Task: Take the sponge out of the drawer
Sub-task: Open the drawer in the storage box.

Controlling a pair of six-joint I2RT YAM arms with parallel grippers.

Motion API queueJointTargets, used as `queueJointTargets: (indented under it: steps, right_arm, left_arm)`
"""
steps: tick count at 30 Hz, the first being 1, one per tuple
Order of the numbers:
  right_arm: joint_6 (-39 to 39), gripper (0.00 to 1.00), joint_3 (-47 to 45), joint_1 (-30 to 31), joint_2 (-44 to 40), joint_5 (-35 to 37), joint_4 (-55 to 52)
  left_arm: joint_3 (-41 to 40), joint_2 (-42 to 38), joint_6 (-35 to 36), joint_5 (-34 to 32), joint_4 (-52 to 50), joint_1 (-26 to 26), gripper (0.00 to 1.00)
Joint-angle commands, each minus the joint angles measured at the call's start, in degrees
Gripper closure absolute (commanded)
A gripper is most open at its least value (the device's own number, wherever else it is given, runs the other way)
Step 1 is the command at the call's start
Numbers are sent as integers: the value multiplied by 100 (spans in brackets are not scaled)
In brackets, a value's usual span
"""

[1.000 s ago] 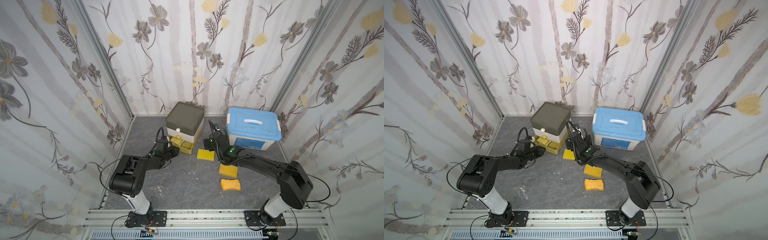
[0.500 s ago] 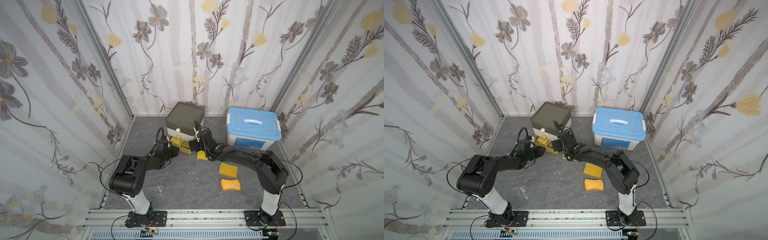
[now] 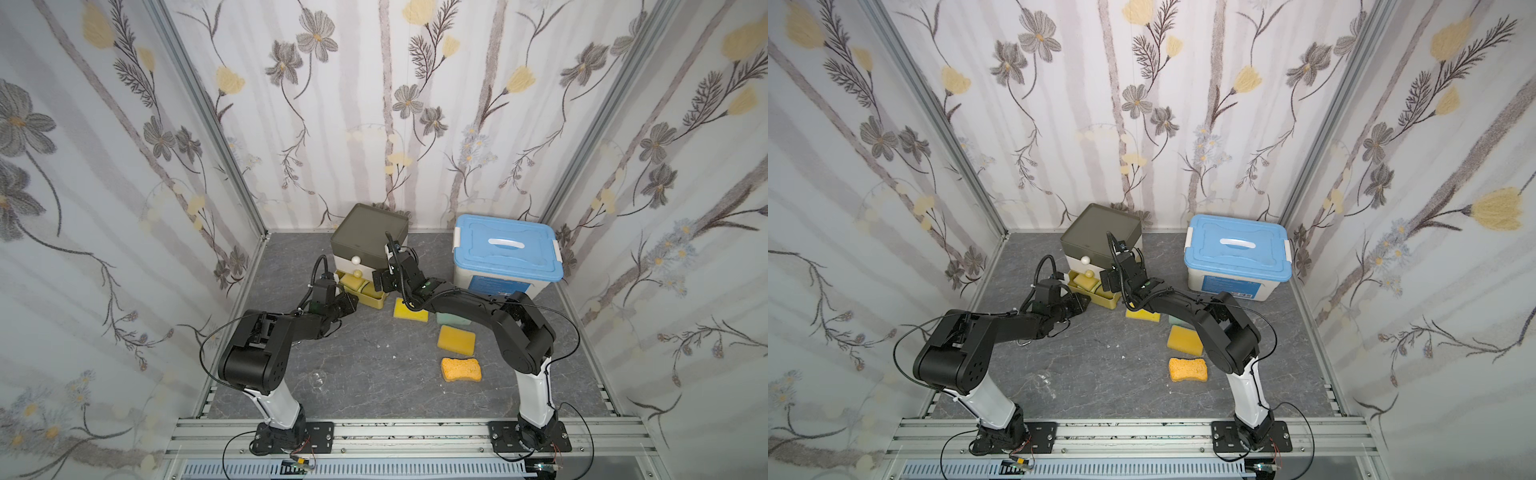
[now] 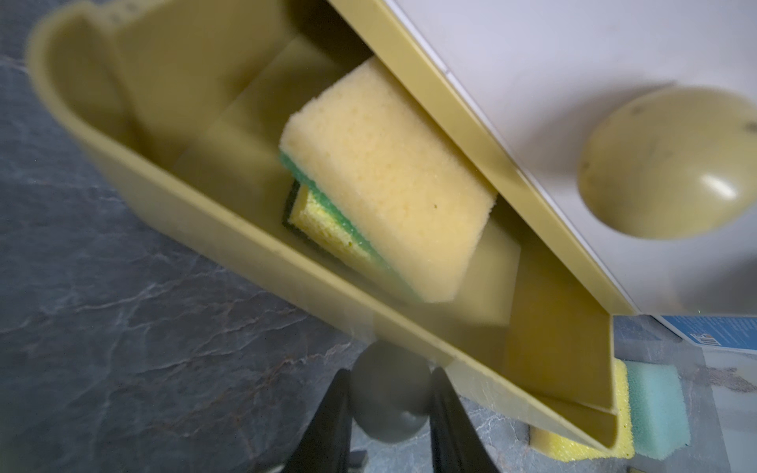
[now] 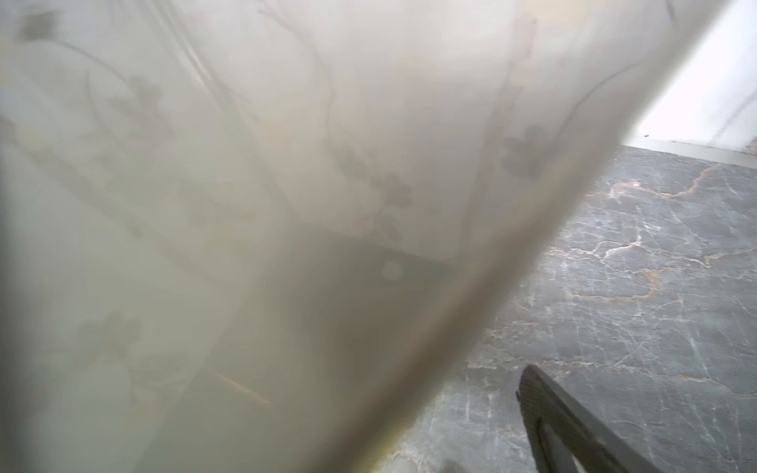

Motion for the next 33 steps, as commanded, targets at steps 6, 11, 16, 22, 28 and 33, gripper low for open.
queueJointTargets:
  steps: [6, 11, 16, 22, 28, 33]
  right_arm:
    - [223, 0, 236, -273, 329, 139, -79]
    - [256, 0, 335, -374, 476, 180, -84]
    - [265, 0, 371, -449, 486, 172, -118]
    - [264, 0, 248, -441, 360, 135, -57]
    - [204, 0, 343, -441, 414, 87, -74]
    - [174, 0, 474, -441, 487, 63, -91]
  left_arm:
    - [-70, -85, 38, -229, -311, 20, 74]
    - [-130, -249, 93, -230, -400, 17, 74]
    - [-129, -231, 121, -257, -441, 18, 73]
    - [-113, -200, 40, -113, -387, 21, 73]
    - [-285, -459, -15, -120, -376, 20, 73]
    - [-369, -510, -42, -165, -400, 21, 73]
